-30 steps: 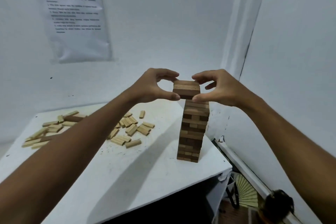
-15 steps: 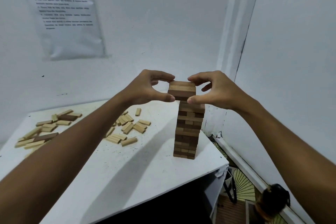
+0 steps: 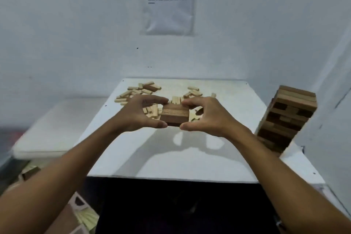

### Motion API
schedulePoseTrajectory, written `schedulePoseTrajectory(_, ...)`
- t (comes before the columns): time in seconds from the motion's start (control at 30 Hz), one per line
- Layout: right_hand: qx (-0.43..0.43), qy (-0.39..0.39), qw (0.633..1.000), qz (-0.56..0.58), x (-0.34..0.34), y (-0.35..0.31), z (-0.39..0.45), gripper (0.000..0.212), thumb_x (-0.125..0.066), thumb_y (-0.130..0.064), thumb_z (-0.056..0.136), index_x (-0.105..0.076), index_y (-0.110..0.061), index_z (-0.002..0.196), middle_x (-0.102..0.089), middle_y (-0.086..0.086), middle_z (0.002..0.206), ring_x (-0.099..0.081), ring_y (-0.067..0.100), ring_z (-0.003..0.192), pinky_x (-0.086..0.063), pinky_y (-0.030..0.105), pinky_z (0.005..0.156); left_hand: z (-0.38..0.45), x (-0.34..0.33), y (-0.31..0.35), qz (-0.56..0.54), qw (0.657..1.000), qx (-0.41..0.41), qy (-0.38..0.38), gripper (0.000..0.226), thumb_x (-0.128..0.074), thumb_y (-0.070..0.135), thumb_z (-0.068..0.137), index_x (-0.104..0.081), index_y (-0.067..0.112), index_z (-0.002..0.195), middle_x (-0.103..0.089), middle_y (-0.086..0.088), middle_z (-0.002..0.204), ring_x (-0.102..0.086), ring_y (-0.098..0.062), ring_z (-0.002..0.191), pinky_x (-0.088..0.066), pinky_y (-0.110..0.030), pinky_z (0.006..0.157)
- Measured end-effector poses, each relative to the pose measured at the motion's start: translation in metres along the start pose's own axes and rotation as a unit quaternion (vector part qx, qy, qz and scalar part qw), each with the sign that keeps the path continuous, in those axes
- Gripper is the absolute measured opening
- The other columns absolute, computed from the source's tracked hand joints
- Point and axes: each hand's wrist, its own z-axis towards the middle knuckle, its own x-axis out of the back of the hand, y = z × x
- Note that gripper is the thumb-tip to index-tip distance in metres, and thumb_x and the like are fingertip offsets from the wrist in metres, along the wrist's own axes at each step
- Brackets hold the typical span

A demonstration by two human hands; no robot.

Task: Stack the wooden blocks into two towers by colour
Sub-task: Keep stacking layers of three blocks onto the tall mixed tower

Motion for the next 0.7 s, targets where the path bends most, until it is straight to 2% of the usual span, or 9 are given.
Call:
schedulePoseTrajectory(0.07, 0.003, -0.044, 0.999, 0.006, -0.032, 0.008, 0.001, 0.067, -0.086, -0.034, 0.065, -0.063, -0.021, 0.126, -0.063, -0.01, 0.12, -0.055, 0.003, 0.11, -0.046, 0.025, 0.088, -0.026, -0.002, -0.026, 0.026, 0.999, 0.043, 0.008, 0.074, -0.086, 0.051, 0.043, -0.068, 0.033, 0.113, -0.066, 0.017, 0.117, -0.055, 0.006, 0.115, -0.04, -0.025, 0.107)
schedulePoseTrajectory(0.17, 0.001, -0.1, 0.995, 0.008, -0.067, 0.019, -0.006, 0.067, -0.086, -0.032, 0.066, -0.062, -0.022, 0.128, -0.06, -0.008, 0.125, -0.051, 0.003, 0.113, -0.042, 0.023, 0.092, -0.058, -0.012, -0.054, 0.075, 0.995, 0.071, 0.006, 0.08, -0.081, 0.06, 0.046, -0.068, 0.028, 0.118, -0.064, 0.019, 0.118, -0.051, 0.014, 0.112, -0.04, -0.021, 0.1)
schedulePoseTrajectory(0.3, -0.012, -0.139, 0.99, -0.012, -0.09, 0.031, -0.016, 0.067, -0.086, -0.035, 0.065, -0.062, -0.025, 0.127, -0.057, -0.004, 0.124, -0.049, 0.006, 0.113, -0.041, 0.025, 0.098, -0.08, -0.027, -0.074, 0.103, 0.991, 0.083, 0.007, 0.07, -0.079, 0.065, 0.053, -0.066, 0.039, 0.117, -0.062, 0.012, 0.118, -0.052, 0.001, 0.113, -0.042, -0.036, 0.103)
schedulePoseTrajectory(0.43, -0.015, -0.146, 0.989, -0.028, -0.093, 0.042, -0.02, 0.071, -0.087, -0.041, 0.063, -0.061, -0.028, 0.128, -0.054, -0.005, 0.124, -0.048, 0.009, 0.117, -0.038, 0.027, 0.1, -0.084, -0.037, -0.076, 0.146, 0.988, 0.045, -0.005, 0.066, -0.075, 0.066, 0.061, -0.068, 0.033, 0.118, -0.063, 0.02, 0.112, -0.048, -0.002, 0.112, -0.041, -0.044, 0.098)
schedulePoseTrajectory(0.57, -0.014, -0.166, 0.986, -0.03, -0.09, 0.049, -0.017, 0.073, -0.086, -0.043, 0.065, -0.059, -0.03, 0.131, -0.053, -0.005, 0.13, -0.04, 0.01, 0.125, -0.033, 0.031, 0.102, -0.085, -0.037, -0.074, 0.179, 0.983, 0.025, -0.023, 0.076, -0.067, 0.073, 0.064, -0.068, 0.025, 0.122, -0.065, 0.013, 0.119, -0.047, -0.007, 0.111, -0.043, -0.037, 0.095)
schedulePoseTrajectory(0.7, -0.008, -0.213, 0.977, -0.021, -0.081, 0.05, -0.004, 0.071, -0.085, -0.036, 0.069, -0.058, -0.028, 0.133, -0.05, -0.008, 0.139, -0.035, 0.011, 0.13, -0.03, 0.036, 0.105, -0.086, -0.04, -0.068, 0.185, 0.982, 0.029, -0.032, 0.084, -0.068, 0.076, 0.059, -0.068, 0.021, 0.122, -0.063, 0.009, 0.116, -0.047, -0.002, 0.108, -0.042, -0.023, 0.091)
